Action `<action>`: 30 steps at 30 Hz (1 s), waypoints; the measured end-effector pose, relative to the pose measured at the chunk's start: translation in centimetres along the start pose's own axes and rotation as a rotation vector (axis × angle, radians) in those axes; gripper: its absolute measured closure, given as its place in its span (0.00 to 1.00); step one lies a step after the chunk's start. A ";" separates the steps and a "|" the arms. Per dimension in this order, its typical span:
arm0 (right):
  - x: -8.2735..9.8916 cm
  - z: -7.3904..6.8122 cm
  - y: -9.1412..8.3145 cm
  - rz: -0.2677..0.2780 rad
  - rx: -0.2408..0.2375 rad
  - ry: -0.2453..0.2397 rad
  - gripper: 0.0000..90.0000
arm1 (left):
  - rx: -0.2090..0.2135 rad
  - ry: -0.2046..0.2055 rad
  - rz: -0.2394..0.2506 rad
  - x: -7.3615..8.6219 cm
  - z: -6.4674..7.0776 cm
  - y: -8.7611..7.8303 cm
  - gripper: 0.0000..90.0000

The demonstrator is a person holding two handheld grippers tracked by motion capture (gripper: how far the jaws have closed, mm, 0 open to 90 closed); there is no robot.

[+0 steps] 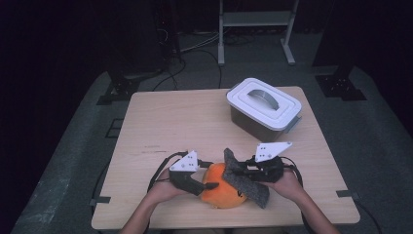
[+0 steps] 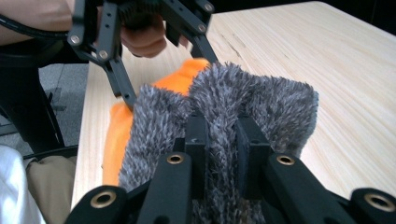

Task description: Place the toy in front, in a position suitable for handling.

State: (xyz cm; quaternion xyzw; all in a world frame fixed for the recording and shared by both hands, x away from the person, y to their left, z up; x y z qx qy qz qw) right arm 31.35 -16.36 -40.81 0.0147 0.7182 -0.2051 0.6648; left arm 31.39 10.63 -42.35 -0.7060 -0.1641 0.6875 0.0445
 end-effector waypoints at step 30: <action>2.2 -1.6 -1.6 -0.035 0.018 0.015 0.85 | -0.047 -0.022 0.006 -0.1 -0.5 -0.5 0.31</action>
Point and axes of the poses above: each handheld gripper's, and its own axes: y roughly forward along the jaws, x roughly out of its underside, z roughly to its right, the point moved 1 cm from there along y, roughly forward along the jaws, and after that the axes turned 13 degrees about z, right-handed, at the moved point
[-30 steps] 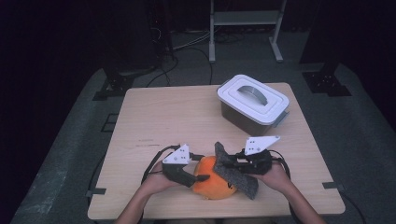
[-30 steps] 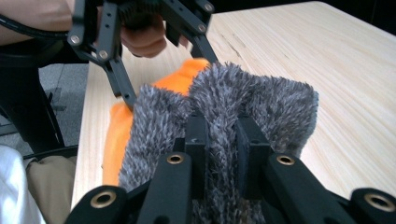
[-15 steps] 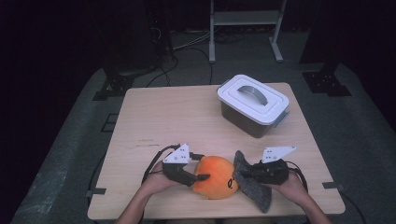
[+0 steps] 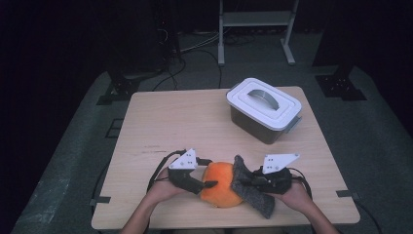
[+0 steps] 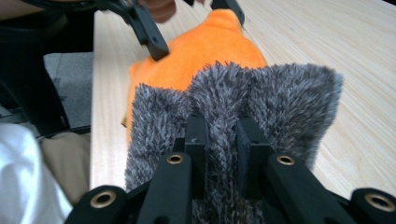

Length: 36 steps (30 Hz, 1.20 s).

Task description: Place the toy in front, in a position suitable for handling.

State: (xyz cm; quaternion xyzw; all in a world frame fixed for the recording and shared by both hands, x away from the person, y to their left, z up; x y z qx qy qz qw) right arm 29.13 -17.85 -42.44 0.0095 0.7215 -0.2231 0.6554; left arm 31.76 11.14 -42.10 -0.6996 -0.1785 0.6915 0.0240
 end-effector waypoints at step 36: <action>-1.1 1.3 1.4 0.014 0.005 -0.007 0.85 | 0.026 0.005 -0.008 -0.5 1.0 0.7 0.33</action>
Point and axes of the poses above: each handheld gripper's, and its own axes: y roughly forward along the jaws, x roughly out of its underside, z roughly to its right, the point moved 1 cm from there along y, roughly forward along the jaws, and after that the axes turned 13 degrees about z, right-handed, at the moved point
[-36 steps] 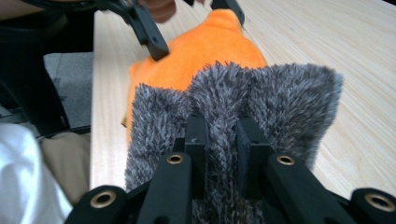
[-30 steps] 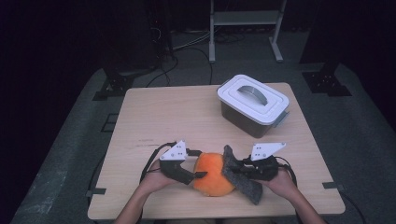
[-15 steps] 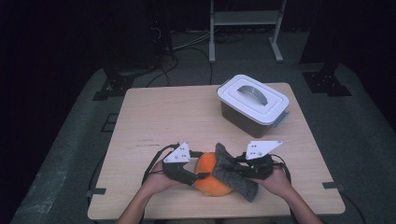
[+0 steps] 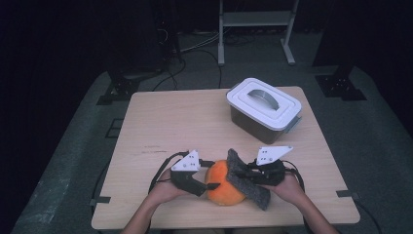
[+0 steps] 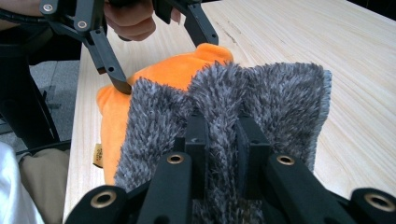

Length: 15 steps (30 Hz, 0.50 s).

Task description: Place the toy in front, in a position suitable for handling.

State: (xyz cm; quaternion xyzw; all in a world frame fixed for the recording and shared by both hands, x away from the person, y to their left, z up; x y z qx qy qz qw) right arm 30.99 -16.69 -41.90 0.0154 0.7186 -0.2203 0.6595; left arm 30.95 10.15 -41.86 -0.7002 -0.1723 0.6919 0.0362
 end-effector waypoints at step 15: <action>-0.8 -0.6 0.2 0.008 -0.015 -0.012 0.85 | -0.036 0.010 0.002 -0.3 -0.3 -0.3 0.23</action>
Point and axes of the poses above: each handheld gripper's, and its own axes: y roughly forward along the jaws, x roughly out of its underside, z roughly to its right, the point moved 1 cm from there along y, roughly forward along the jaws, and after that the axes turned 13 degrees about z, right-handed, at the moved point
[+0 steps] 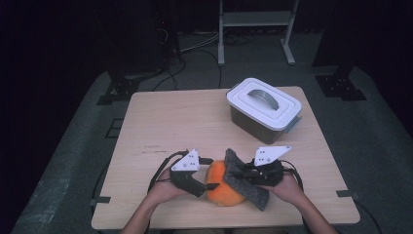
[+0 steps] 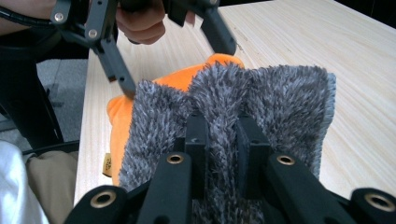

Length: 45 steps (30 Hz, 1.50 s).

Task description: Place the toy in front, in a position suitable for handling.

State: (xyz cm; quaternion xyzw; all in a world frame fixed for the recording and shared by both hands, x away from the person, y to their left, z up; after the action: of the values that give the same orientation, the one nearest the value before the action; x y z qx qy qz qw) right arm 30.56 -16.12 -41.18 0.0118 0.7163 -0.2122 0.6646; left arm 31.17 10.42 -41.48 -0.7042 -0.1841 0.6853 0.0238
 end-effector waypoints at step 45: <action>1.8 0.6 -2.5 -0.012 0.075 0.037 0.84 | 0.051 -0.056 0.025 -0.1 -0.5 -0.3 0.48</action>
State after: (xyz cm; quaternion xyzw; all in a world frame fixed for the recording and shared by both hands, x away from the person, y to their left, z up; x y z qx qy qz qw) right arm 30.15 -19.01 -42.23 0.0364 0.7199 -0.2425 0.6493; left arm 31.60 10.81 -41.23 -0.6862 -0.1582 0.7095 0.0282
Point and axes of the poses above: each handheld gripper's, and its own axes: y roughly forward along the jaws, x roughly out of its underside, z roughly to its right, the point moved 1 cm from there along y, roughly forward along the jaws, and after that the axes turned 13 degrees about z, right-handed, at the moved point
